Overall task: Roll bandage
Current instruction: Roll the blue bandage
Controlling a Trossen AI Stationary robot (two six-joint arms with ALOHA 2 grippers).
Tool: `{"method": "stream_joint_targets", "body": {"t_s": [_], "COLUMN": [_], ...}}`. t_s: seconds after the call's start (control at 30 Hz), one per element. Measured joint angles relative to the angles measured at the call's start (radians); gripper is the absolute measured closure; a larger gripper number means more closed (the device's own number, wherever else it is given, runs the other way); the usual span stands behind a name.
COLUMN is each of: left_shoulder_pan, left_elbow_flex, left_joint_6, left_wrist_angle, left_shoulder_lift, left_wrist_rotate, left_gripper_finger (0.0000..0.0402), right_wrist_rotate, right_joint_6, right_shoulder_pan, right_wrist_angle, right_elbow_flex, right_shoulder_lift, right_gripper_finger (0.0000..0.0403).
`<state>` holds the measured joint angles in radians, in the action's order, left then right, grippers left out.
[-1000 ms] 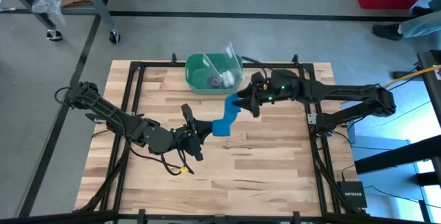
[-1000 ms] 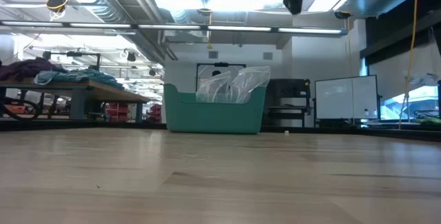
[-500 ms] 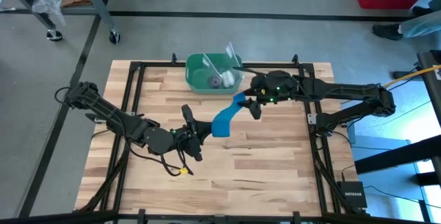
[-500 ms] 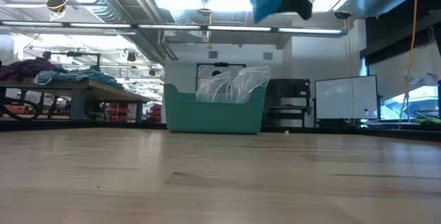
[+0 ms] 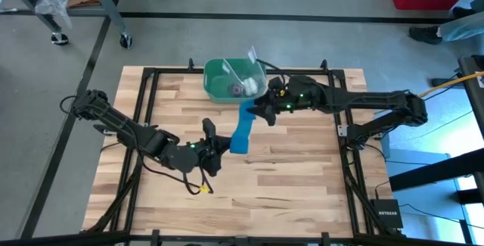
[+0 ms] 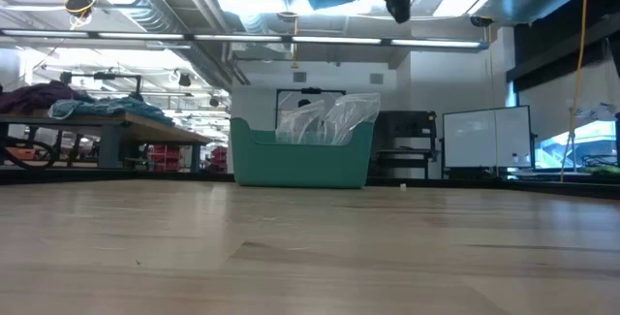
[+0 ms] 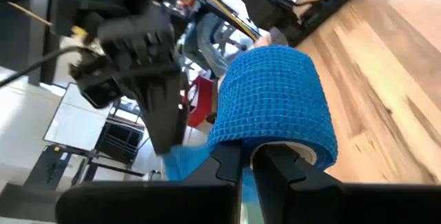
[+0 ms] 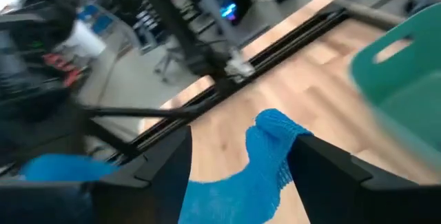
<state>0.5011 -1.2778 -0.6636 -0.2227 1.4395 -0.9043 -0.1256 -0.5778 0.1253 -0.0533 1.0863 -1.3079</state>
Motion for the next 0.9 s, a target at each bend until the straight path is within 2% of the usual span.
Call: {"method": "stream_joint_targets", "body": {"t_s": [0.2,0.33,0.53,0.57,0.63,0.7,0.73,0.8,0.9], "left_shoulder_pan": [-0.003,-0.005,-0.036,-0.041,-0.052,-0.06,-0.061,-0.062,-0.05], "left_elbow_flex": [0.0,0.0,0.0,0.0,0.0,0.0,0.0,0.0,0.0], "left_joint_6": [0.035,0.033,0.081,0.085,0.087,0.094,0.107,0.114,0.111], "left_wrist_angle": [-0.06,-0.07,-0.104,-0.103,-0.104,-0.106,-0.109,-0.112,-0.113], "left_shoulder_lift": [0.0,0.0,0.0,0.0,0.0,0.0,0.0,0.0,0.0], "left_wrist_rotate": [-0.027,-0.027,-0.028,-0.028,-0.023,-0.02,-0.02,-0.02,-0.02], "left_gripper_finger": [0.0386,0.0386,0.0386,0.0386,0.0386,0.0386,0.0386,0.0386,0.0386], "right_wrist_rotate": [-0.05,0.018,0.004,-0.015,-0.071,-0.133,-0.134,-0.097,-0.059], "right_joint_6": [0.034,0.047,0.326,0.3,0.161,0.133,0.117,0.083,0.089], "right_shoulder_pan": [0.014,0.015,0.012,0.012,0.007,-0.018,-0.021,-0.019,-0.004], "right_wrist_angle": [-0.201,-0.228,-0.335,-0.317,-0.13,0.053,0.087,0.042,-0.14], "right_elbow_flex": [0.0,0.0,-0.002,-0.004,-0.005,0.003,0.008,0.029,0.055], "right_shoulder_lift": [0.036,0.047,0.046,0.045,0.043,0.048,0.051,0.053,0.048], "right_gripper_finger": [0.0171,0.0171,0.0171,0.0171,0.0171,0.0171,0.0171,0.0171,0.0171]}}
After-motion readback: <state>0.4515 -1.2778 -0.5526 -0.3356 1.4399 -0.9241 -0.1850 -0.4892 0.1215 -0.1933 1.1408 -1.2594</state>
